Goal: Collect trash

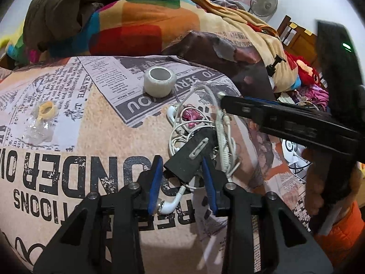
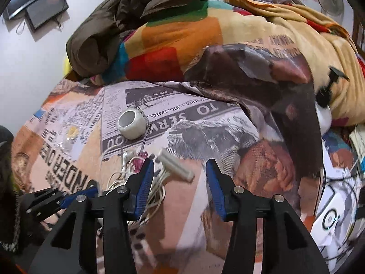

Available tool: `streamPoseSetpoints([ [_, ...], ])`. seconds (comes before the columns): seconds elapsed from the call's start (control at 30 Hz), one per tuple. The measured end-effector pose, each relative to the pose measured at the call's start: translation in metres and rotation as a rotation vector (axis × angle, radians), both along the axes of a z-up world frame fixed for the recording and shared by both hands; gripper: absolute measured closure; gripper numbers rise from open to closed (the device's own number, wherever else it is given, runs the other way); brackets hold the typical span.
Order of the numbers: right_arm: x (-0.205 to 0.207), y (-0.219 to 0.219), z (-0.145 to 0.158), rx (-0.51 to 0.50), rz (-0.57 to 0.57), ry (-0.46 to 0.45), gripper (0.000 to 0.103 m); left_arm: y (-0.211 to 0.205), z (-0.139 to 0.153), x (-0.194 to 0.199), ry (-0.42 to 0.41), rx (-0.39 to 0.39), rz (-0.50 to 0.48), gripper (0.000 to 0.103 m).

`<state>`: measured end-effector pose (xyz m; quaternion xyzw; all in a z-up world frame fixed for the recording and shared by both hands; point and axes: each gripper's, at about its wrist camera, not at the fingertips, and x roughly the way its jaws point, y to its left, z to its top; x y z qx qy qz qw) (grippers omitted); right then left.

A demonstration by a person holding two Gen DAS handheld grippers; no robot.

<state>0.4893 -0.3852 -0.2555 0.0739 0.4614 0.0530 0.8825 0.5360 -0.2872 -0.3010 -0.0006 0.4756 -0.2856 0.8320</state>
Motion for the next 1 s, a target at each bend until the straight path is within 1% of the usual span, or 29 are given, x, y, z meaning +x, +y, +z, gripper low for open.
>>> streamPoseSetpoints([
  [0.1,0.008,0.009,-0.009,-0.031,0.029,0.007,0.06,0.003,0.0,-0.002,-0.011,-0.007,-0.002,0.073],
  [0.17,0.007,0.015,-0.011,-0.07,0.036,-0.019,0.071,0.004,0.001,-0.005,-0.018,-0.008,-0.008,0.075],
  [0.2,0.007,0.016,-0.01,-0.079,0.04,-0.024,0.071,0.006,0.002,-0.006,-0.02,-0.01,-0.012,0.08],
  [0.23,0.006,0.017,-0.008,-0.08,0.037,-0.037,0.071,0.009,0.005,-0.008,-0.029,-0.017,-0.01,0.088],
  [0.3,0.003,0.017,-0.004,-0.063,0.04,-0.058,0.072,0.016,0.011,-0.01,-0.038,-0.035,-0.008,0.095],
  [0.33,0.003,0.017,-0.001,-0.057,0.044,-0.062,0.072,0.02,0.014,-0.011,-0.039,-0.045,-0.004,0.097],
  [0.4,0.0,0.019,0.004,-0.066,0.043,-0.082,0.072,0.028,0.017,-0.01,-0.032,-0.062,0.007,0.098],
  [0.5,-0.005,0.023,0.016,-0.098,0.039,-0.124,0.072,0.038,0.018,-0.013,-0.031,-0.056,0.022,0.098],
  [0.73,-0.007,0.027,0.041,-0.102,0.026,-0.179,0.072,0.065,0.035,-0.029,-0.056,-0.065,0.061,0.1],
  [0.8,-0.006,0.026,0.044,-0.105,0.023,-0.176,0.072,0.075,0.042,-0.036,-0.081,-0.052,0.076,0.101],
  [0.9,-0.004,0.026,0.04,-0.11,0.021,-0.157,0.072,0.091,0.049,-0.041,-0.099,-0.035,0.105,0.101],
  [1.0,-0.005,0.029,0.034,-0.111,0.028,-0.133,0.072,0.105,0.048,-0.042,-0.122,0.032,0.148,0.101],
])
